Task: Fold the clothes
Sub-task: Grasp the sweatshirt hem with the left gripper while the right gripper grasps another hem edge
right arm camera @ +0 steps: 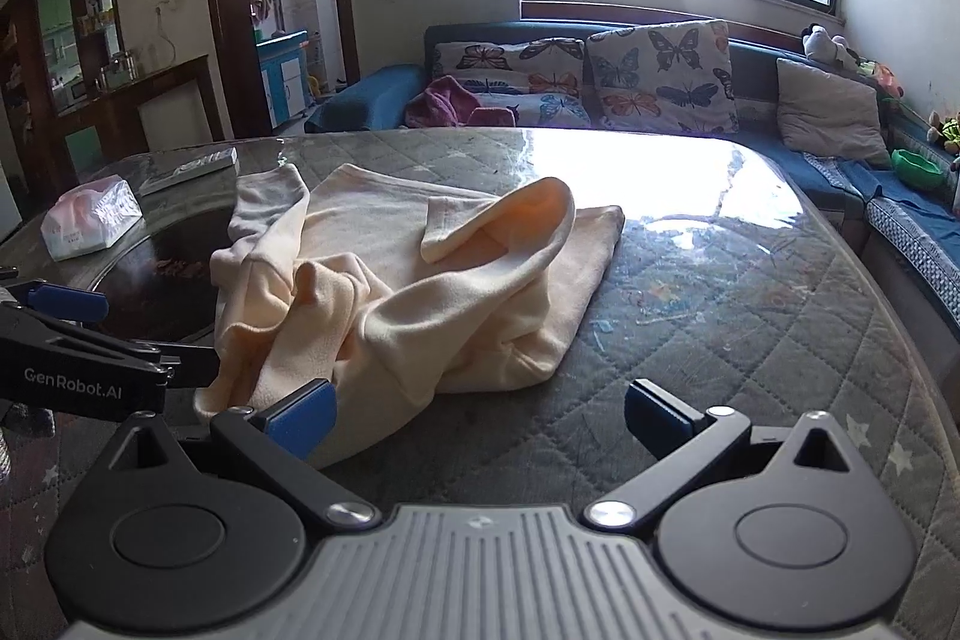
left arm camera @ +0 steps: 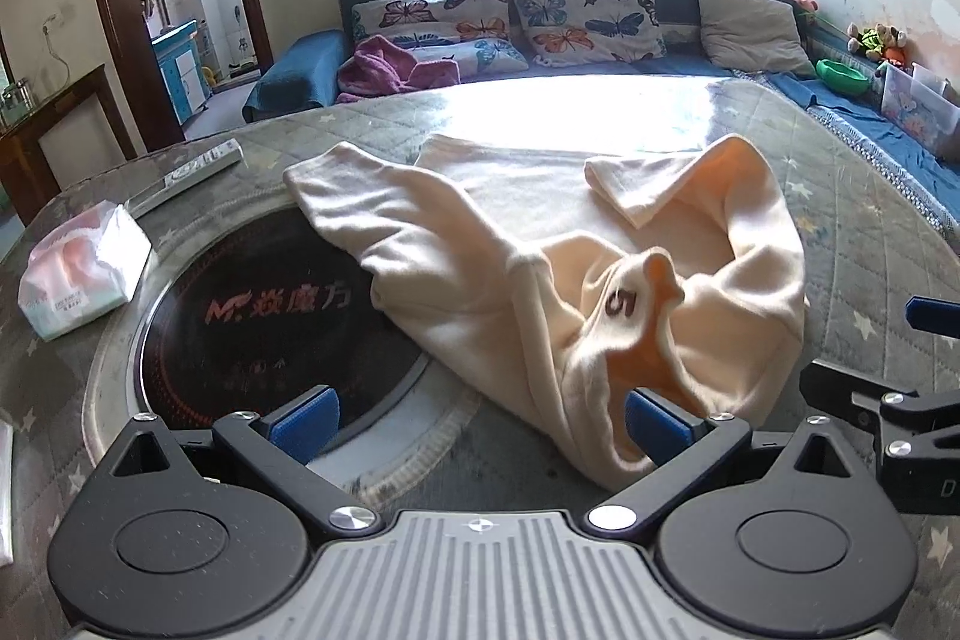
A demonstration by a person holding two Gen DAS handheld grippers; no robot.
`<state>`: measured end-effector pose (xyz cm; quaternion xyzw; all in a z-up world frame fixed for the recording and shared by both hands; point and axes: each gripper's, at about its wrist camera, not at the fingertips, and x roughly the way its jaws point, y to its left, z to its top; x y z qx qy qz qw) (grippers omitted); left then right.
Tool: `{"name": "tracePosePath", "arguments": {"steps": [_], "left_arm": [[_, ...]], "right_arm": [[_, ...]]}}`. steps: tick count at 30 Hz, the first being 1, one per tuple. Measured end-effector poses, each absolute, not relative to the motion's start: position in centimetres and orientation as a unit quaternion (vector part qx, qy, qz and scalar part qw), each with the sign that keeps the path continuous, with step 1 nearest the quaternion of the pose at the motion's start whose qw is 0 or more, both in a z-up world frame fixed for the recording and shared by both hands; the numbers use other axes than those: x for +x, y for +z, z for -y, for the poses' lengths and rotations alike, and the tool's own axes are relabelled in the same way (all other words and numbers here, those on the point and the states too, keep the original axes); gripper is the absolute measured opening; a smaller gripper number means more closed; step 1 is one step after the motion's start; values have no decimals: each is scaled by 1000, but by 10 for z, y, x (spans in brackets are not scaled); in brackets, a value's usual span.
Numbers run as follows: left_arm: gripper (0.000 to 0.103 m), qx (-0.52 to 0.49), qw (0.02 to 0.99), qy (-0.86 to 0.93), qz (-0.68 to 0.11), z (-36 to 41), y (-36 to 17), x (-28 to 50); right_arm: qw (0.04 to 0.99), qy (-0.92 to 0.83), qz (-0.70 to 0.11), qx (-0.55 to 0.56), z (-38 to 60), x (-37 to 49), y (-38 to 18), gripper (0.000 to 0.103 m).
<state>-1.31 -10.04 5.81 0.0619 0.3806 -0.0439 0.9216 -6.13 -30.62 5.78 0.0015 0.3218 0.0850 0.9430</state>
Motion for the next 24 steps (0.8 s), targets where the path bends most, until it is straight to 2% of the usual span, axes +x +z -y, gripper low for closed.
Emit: {"name": "tracePosePath", "arguments": {"steps": [7, 12, 13, 14, 16, 20, 24], "left_arm": [[102, 53, 931, -43, -360, 104, 69, 7], [88, 25, 928, -50, -367, 101, 70, 30], [82, 21, 927, -52, -370, 101, 69, 34], [77, 17, 926, -54, -374, 100, 68, 38], [76, 9, 923, -59, -381, 99, 65, 46], [75, 7, 920, -60, -386, 98, 62, 58], [75, -9, 917, -62, -394, 95, 60, 68]], "right_arm": [[945, 86, -316, -10, 307, -47, 65, 103], [947, 81, -312, -15, 313, -28, 71, 102], [947, 80, -311, -16, 314, -23, 73, 102], [947, 78, -310, -18, 316, -18, 74, 101], [946, 79, -312, -18, 319, -4, 76, 95], [942, 83, -324, -14, 326, 24, 77, 88], [938, 86, -335, -14, 329, 54, 74, 76]]}}
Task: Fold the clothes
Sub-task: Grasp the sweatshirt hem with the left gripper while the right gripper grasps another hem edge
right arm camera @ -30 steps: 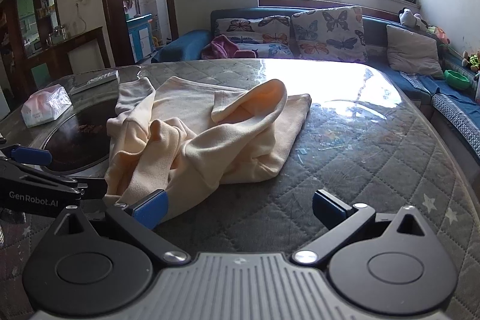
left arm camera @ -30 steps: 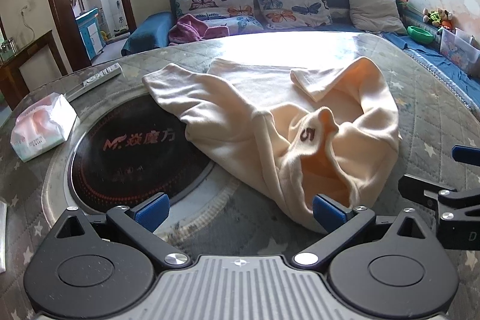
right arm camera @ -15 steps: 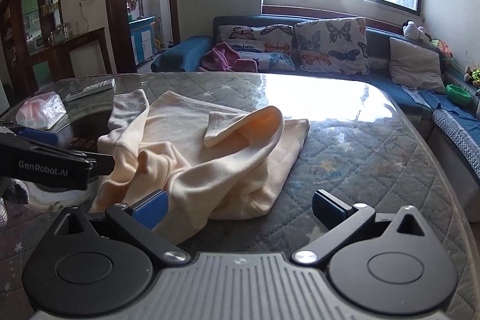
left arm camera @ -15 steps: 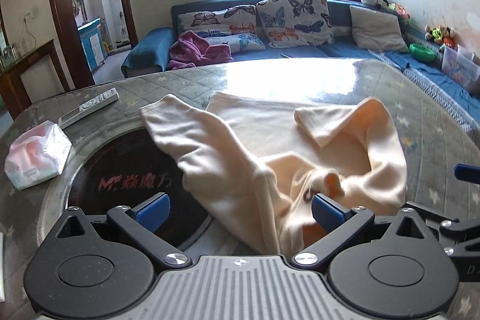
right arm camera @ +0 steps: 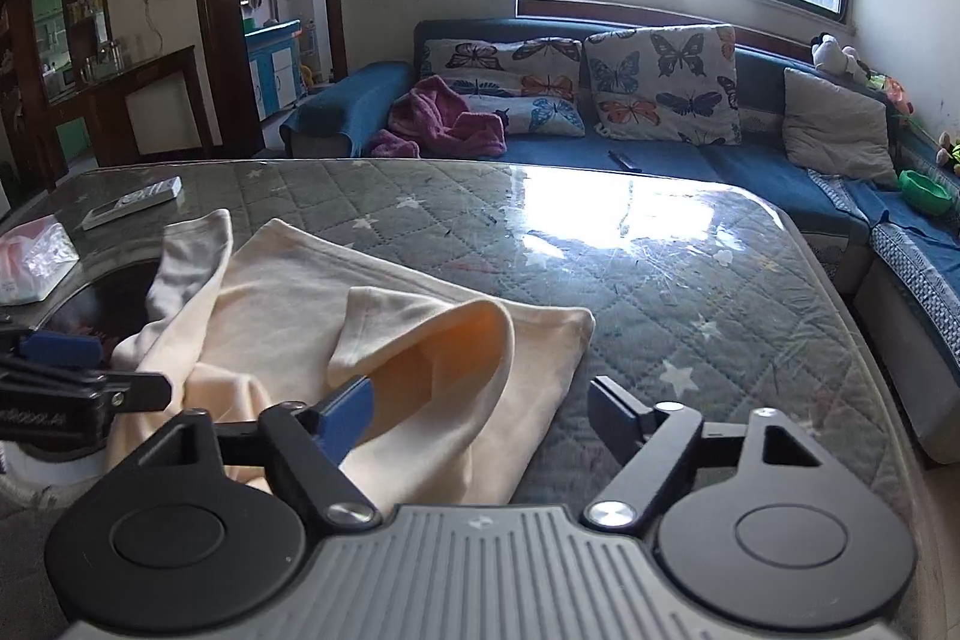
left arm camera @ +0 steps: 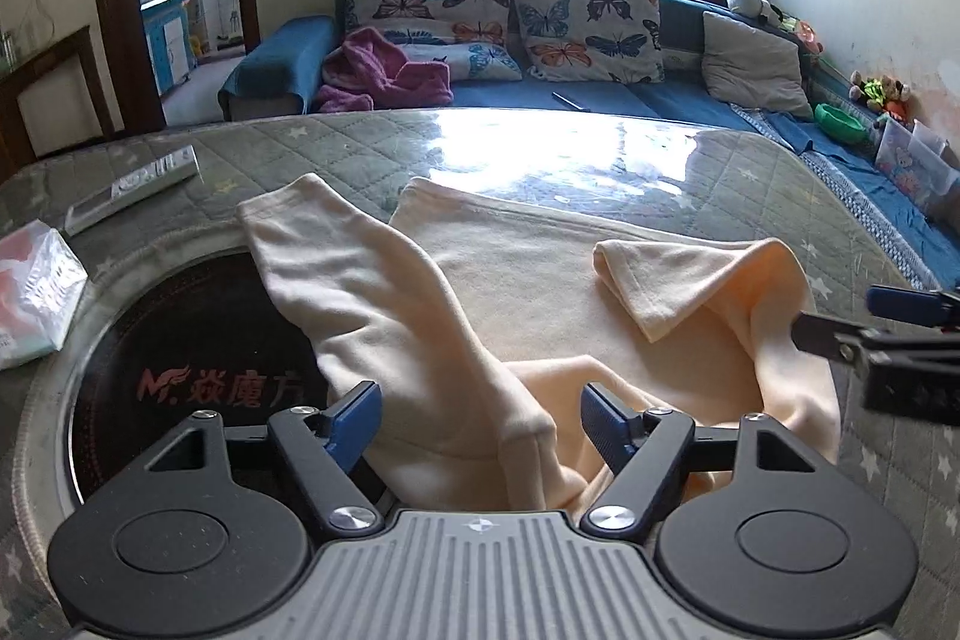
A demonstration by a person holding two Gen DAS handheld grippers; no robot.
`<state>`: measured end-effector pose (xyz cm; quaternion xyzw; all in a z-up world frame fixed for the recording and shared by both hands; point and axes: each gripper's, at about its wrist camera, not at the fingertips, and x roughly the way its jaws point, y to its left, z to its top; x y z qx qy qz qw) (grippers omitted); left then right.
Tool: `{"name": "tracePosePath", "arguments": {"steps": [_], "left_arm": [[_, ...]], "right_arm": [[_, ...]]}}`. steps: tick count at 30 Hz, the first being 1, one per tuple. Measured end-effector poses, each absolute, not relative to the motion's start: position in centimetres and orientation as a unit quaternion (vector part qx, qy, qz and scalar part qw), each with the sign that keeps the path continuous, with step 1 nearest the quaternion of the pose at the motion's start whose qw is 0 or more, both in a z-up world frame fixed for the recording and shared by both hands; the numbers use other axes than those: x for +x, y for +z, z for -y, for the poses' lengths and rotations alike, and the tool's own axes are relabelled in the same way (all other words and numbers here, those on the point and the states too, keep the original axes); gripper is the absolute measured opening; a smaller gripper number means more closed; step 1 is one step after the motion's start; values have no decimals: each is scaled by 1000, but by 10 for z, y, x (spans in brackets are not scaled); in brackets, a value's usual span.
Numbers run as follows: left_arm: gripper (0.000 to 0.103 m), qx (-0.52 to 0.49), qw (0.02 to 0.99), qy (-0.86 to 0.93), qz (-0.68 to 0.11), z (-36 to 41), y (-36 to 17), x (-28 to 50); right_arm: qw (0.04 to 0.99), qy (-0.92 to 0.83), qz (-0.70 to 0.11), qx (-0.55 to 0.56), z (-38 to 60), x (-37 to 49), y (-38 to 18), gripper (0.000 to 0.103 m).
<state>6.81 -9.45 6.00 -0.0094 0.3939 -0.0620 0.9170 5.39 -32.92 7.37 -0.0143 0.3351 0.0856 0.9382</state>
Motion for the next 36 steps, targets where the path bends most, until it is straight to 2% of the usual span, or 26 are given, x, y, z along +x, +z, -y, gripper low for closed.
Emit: {"name": "tracePosePath", "arguments": {"steps": [4, 6, 10, 12, 13, 16, 22, 36], "left_arm": [[72, -15, 914, -65, -400, 95, 57, 77], [63, -19, 910, -68, -408, 94, 53, 81], [39, -42, 900, -82, -425, 90, 45, 86], [31, -43, 899, -91, -425, 89, 43, 85], [19, -43, 900, -96, -424, 88, 42, 84], [10, -43, 902, -111, -415, 87, 44, 80], [7, -44, 910, -113, -396, 82, 55, 66], [7, -63, 919, -113, -372, 35, 79, -23]], "right_arm": [[932, 87, -350, -20, 328, 81, 67, 61], [928, 87, -362, -21, 325, 93, 61, 57], [920, 96, -380, -8, 327, 106, 49, 38], [920, 94, -380, -4, 330, 107, 46, 30], [920, 95, -380, 2, 332, 106, 46, 23], [921, 93, -377, 12, 338, 102, 47, 9], [937, 73, -341, 9, 350, 80, 64, 4], [960, 37, -277, 14, 386, -26, 98, 3]]}}
